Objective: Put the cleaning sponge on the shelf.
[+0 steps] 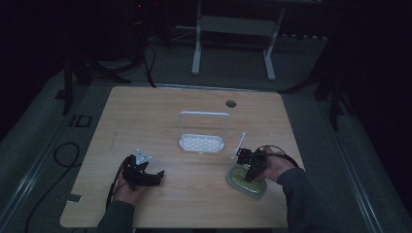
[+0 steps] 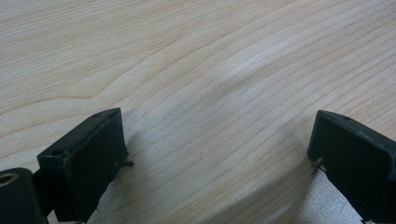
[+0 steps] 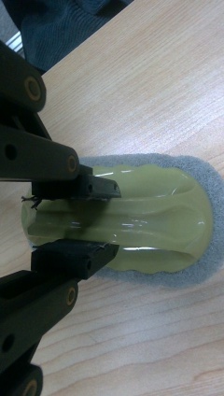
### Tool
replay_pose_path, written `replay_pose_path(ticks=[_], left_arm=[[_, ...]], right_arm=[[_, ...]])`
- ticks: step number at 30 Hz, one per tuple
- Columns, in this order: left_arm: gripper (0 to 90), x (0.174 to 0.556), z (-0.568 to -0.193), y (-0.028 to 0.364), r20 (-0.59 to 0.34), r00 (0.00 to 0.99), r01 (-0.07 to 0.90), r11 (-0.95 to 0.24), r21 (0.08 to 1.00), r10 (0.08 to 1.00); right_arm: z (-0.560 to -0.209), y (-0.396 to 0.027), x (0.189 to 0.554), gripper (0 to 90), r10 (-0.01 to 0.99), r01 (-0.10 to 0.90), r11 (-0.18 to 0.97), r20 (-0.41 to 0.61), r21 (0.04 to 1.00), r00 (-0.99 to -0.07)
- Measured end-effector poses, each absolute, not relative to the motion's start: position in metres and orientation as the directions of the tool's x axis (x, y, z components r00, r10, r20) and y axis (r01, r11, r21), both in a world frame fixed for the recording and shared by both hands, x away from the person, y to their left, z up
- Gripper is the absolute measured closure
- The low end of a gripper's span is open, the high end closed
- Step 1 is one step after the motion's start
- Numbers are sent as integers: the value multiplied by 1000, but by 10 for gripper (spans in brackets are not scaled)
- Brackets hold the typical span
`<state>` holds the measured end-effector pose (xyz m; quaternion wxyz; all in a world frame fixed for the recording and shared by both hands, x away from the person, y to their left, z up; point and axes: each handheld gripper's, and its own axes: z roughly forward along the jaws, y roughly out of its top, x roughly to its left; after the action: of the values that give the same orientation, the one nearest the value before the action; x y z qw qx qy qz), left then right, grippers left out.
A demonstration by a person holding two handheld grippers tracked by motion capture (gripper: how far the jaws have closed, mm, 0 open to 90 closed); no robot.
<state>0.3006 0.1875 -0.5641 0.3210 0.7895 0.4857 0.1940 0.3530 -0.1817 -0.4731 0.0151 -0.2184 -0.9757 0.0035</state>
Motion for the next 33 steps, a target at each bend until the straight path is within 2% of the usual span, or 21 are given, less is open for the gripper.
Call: replay_pose_path(ticks=[15, 33], left_arm=[[42, 301, -564, 187, -7, 452, 642, -320, 696, 892], [42, 301, -564, 187, -8, 451, 643, -319, 696, 892]], right_arm=[[-467, -172, 352, 713, 362, 362, 932, -11, 1, -932], [-455, -150, 353, 714, 291, 287, 957, -104, 51, -951]])
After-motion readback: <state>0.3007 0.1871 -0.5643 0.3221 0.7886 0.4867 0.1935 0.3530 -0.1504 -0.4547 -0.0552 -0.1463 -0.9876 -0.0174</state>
